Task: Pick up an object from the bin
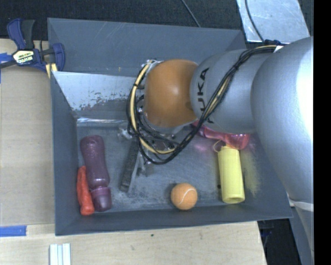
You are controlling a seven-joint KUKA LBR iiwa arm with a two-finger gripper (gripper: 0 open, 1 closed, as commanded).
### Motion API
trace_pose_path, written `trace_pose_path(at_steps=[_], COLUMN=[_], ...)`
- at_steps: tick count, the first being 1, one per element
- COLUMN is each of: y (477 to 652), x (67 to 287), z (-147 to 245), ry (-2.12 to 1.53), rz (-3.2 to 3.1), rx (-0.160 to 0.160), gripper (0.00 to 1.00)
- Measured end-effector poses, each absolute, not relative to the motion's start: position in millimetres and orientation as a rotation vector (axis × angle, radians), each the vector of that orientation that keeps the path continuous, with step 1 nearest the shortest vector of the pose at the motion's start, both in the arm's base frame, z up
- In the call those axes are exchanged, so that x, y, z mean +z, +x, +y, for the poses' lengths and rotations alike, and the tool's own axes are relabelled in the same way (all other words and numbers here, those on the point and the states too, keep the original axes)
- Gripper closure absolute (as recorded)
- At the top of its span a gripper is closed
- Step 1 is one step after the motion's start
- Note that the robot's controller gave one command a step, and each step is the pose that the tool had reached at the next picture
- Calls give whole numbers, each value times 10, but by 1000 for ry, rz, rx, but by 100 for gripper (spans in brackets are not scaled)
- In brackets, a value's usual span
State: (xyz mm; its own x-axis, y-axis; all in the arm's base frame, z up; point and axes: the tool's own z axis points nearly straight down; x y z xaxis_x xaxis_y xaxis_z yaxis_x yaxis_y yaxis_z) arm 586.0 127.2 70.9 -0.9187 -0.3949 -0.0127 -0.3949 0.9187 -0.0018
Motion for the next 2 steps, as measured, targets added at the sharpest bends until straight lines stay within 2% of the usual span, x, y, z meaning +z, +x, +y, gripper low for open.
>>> trace_pose_path(at_steps=[1,2], y=[5787,5787], x=[715,716], z=[1414,1414], ry=[-1335,-1334], rz=[2832,2833], rx=[0,0], gripper=[100,100])
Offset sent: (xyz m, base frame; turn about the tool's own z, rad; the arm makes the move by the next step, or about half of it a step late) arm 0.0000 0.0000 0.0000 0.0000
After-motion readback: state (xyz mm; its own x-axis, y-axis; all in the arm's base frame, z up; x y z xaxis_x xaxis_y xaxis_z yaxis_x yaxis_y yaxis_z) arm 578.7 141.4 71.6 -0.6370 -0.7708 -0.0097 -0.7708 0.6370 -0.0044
